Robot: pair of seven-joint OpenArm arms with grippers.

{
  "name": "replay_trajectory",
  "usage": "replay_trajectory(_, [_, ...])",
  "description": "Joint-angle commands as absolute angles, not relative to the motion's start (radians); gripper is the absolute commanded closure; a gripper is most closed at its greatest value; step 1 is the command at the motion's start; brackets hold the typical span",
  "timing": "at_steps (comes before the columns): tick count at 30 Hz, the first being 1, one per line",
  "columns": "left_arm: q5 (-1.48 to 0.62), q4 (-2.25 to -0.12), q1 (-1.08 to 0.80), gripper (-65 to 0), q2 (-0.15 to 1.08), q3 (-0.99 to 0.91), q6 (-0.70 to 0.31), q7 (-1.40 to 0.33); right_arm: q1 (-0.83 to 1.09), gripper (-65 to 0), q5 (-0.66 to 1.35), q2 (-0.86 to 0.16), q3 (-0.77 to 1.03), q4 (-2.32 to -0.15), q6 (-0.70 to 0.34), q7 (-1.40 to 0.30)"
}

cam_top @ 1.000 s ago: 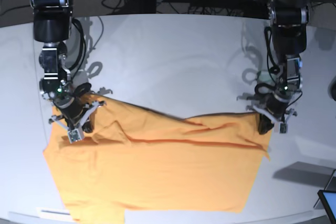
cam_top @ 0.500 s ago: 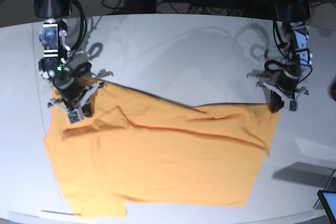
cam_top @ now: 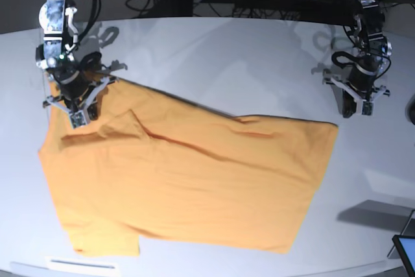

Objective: Fold the T-shirt properly
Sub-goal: 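Pull the folded edge back with both grippers, then open the left gripper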

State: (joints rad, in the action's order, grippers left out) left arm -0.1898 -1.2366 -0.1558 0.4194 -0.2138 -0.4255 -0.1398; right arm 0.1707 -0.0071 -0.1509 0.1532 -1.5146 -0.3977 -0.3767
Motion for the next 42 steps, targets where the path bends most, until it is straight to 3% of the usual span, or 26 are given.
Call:
replay_trajectory(1, [-0.183, -1.271, -0.173, 0.0, 0.424, -0.231, -0.429, -0.154, 0.183, 0.0, -0.031, -0.157, 0.156, -1.523, -0.403, -0.437])
replay_trajectory(10, [-0.183, -1.471, -0.268, 0.0, 0.383, -0.312, -0.429, -0.157, 0.217, 0.0, -0.03, -0.156, 0.156, -1.564, -0.398, -0.437])
replay_trajectory(20, [-0.182, -1.343, -0.001, 0.0, 0.429, -0.297, -0.429, -0.159, 0.2, 0.0, -0.03, -0.156, 0.15, -1.56, -0.398, -0.438])
replay_trajectory(27, [-0.182, -1.106, 0.196, 0.0, 0.455, -0.059, -0.43, -0.154, 0.185, 0.0, -0.031, -0.156, 0.15, -1.56, -0.398, -0.438])
replay_trajectory(32, [-0.183, -1.035, 0.292, 0.0, 0.426, 0.012, -0.43, -0.154, 0.173, 0.0, -0.031, -0.156, 0.15, -1.552, -0.398, -0.438])
replay_trajectory(37, [-0.182, -0.926, 0.364, 0.0, 0.398, 0.024, -0.433, -0.157, 0.16, 0.0, -0.031, -0.154, 0.15, -1.517, -0.398, -0.438])
replay_trajectory(42, [-0.186, -0.857, 0.378, 0.0, 0.404, 0.217, -0.435, -0.157, 0.157, 0.0, -0.031, -0.154, 0.151, -1.512, -0.398, -0.438])
